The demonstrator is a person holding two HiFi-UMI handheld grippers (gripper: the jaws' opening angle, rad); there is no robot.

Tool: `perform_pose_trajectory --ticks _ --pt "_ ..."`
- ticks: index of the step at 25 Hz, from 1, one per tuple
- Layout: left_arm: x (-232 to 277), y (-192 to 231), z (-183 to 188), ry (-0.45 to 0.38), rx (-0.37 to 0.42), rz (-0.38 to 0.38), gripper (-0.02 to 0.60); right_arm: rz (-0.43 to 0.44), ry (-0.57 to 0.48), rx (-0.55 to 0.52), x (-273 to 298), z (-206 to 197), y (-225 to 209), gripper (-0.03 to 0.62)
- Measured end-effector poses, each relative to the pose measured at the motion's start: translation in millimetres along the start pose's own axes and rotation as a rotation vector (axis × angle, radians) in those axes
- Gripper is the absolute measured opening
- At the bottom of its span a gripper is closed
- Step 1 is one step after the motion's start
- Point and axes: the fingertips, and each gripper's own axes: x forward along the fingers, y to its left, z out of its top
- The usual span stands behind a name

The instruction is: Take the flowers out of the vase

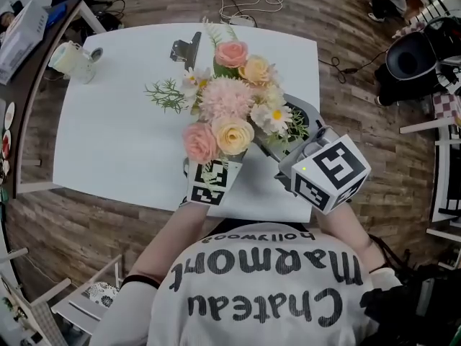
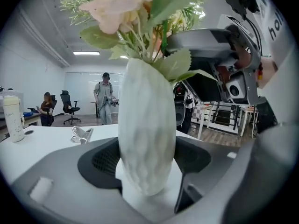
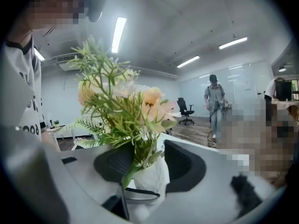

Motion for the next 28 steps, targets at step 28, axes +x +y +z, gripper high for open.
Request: perform_pose_trajectory --ticks 28 --pt "11 -6 -7 -0.002 0.056 -0.002 0.348 0.012 0.002 0.022 2 -4 -9 0.048"
